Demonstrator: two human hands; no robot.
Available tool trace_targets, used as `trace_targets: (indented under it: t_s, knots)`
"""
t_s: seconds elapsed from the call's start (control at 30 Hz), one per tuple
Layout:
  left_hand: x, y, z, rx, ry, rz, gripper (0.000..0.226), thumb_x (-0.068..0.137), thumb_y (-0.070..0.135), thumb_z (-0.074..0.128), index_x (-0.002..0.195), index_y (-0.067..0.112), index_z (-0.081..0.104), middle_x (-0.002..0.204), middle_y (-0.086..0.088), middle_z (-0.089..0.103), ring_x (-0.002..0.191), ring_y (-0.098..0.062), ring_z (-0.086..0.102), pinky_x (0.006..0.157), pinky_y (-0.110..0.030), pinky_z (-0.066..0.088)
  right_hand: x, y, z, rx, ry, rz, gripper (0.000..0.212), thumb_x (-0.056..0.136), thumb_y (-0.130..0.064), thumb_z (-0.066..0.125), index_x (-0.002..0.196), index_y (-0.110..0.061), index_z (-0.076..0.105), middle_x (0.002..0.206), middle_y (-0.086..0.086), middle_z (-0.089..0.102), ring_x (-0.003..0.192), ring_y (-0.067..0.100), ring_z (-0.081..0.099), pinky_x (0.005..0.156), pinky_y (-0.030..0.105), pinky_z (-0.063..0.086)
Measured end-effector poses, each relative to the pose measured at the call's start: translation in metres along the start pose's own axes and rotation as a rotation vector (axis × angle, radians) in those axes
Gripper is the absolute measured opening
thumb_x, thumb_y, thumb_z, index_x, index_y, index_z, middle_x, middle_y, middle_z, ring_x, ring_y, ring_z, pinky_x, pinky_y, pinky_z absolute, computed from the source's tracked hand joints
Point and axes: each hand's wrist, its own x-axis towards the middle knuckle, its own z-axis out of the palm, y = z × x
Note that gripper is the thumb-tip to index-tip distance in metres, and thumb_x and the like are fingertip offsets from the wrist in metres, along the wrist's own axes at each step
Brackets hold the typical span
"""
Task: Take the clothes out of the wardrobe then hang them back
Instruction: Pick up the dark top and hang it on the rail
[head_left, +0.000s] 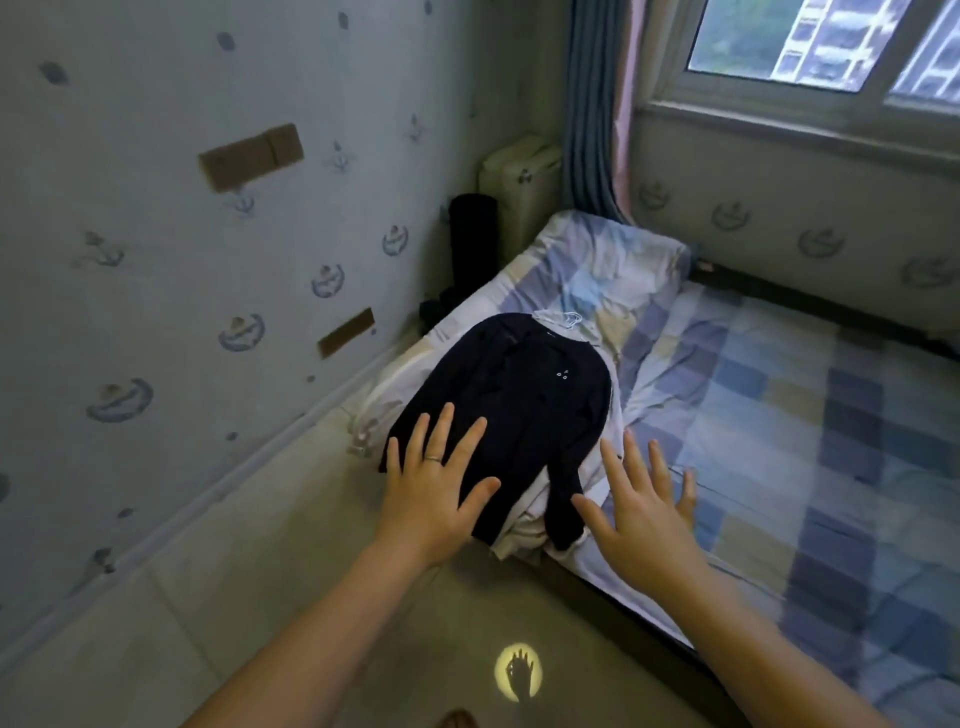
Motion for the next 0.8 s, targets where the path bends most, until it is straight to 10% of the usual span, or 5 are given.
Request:
trace_targets:
  t_s: [0.8]
  knots:
    - [0.380, -0.044, 0.061, -0.061, -0.275, 0.006, 0.065, 0.097, 0.062, 0.026, 0.154, 0.046, -0.001, 0.166, 0.005, -0.011, 0.152, -0.019, -0.012, 0.121, -0.052, -0.004, 0.335, 0.047, 0.015, 0.184, -0.157, 0.291, 0.073, 0.095, -0.066, 0.019, 0.155, -0.033, -0.006, 0.163, -0.004, -0.017, 0.148, 0.022, -0.021, 0.118, 0.056, -0.009]
